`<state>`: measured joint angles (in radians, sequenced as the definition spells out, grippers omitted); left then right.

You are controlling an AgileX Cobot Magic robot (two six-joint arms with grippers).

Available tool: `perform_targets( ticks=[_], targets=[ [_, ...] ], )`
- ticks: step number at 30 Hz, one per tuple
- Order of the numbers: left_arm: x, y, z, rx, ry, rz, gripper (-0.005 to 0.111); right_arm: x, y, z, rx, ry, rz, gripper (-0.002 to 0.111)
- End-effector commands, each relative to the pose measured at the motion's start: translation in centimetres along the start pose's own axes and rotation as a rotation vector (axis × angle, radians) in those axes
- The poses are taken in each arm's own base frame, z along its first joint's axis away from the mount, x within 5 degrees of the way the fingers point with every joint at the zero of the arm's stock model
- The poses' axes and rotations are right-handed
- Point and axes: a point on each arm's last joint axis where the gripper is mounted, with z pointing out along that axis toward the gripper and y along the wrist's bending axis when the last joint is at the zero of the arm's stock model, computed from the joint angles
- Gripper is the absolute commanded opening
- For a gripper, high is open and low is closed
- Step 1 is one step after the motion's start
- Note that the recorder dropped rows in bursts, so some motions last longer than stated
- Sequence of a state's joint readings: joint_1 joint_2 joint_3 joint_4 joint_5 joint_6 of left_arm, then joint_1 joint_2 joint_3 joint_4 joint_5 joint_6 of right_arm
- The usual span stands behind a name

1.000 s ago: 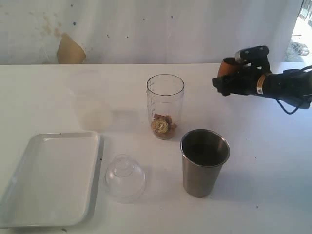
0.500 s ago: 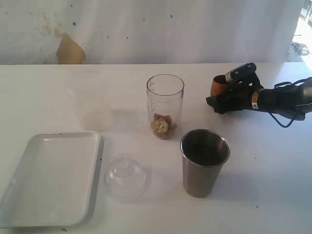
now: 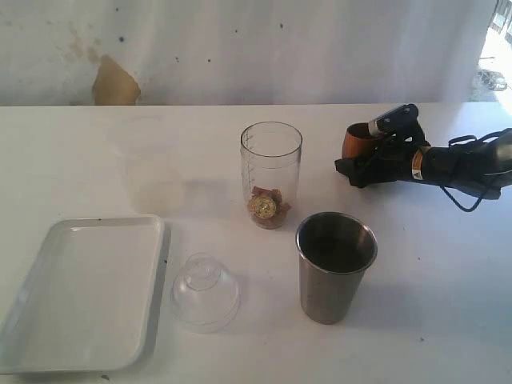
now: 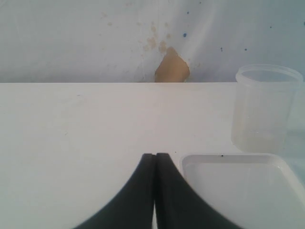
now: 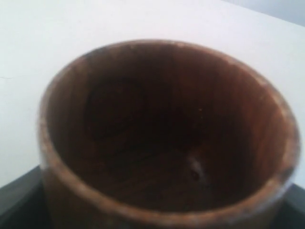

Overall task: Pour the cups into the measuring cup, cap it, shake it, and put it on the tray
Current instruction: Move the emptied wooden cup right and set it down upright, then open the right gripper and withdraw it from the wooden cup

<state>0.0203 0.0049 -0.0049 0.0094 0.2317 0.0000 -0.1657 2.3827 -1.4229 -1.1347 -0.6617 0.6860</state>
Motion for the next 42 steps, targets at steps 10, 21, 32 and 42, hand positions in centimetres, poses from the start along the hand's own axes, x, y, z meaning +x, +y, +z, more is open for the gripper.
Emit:
perform_targets(
  ticks=[10, 21, 32, 42],
  targets=[
    [0.2, 0.0, 0.0, 0.004, 0.002, 0.002, 0.0, -0.2, -0.2, -0.2, 0.012, 0.003, -0.013, 0.097],
    [0.2, 0.0, 0.0, 0.004, 0.002, 0.002, 0.0, -3.8, -0.5, -1.8, 0.04, -0.059, -0.053, 0.097],
    [0.2, 0.0, 0.0, 0.004, 0.002, 0.002, 0.0, -9.2, -0.4, -4.7, 0.071, -0.161, -0.061, 0.097],
    [0.2, 0.0, 0.0, 0.004, 0.002, 0.002, 0.0, -16.9, 0.6, -10.5, 0.123, -0.264, -0.003, 0.09]
  ],
)
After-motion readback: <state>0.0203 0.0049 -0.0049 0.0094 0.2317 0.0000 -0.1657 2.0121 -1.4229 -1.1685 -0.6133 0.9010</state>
